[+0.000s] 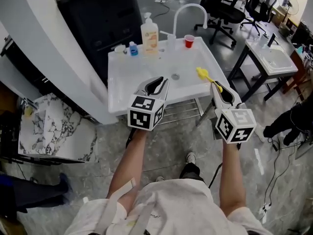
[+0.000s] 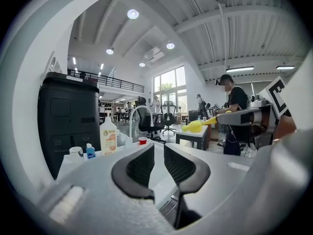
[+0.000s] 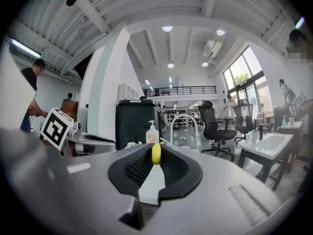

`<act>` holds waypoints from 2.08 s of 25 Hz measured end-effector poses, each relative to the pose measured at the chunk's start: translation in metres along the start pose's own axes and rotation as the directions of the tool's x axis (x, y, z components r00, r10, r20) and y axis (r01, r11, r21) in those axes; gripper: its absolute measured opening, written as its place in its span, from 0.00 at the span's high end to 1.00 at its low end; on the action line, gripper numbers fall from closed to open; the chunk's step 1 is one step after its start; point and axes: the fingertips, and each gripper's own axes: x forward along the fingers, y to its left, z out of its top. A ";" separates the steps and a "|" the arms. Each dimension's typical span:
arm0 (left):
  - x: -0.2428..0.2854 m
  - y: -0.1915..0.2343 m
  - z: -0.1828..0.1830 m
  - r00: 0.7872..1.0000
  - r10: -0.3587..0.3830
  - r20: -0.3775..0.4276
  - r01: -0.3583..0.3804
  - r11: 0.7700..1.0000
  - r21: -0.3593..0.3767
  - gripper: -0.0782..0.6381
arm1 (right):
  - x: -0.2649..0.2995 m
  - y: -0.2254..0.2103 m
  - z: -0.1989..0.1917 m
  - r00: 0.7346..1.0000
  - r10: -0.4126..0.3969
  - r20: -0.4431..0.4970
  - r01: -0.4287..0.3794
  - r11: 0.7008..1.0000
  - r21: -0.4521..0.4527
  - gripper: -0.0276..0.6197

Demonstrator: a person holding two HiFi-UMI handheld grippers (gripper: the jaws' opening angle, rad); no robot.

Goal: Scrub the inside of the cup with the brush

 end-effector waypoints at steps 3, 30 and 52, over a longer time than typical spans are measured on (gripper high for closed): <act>0.021 0.004 0.000 0.999 0.036 -0.010 -0.036 0.999 -0.003 0.80 | 0.019 -0.019 0.001 0.999 0.036 0.002 -0.036 0.999 0.000 0.90; 0.162 0.008 0.034 0.965 0.262 -0.019 -0.263 0.963 -0.065 0.57 | 0.134 -0.159 0.012 0.960 0.280 -0.013 -0.279 0.959 0.041 0.90; 0.282 0.096 0.042 0.983 0.181 -0.009 -0.181 0.982 -0.052 0.51 | 0.265 -0.195 0.015 0.979 0.204 -0.030 -0.203 0.978 0.044 0.90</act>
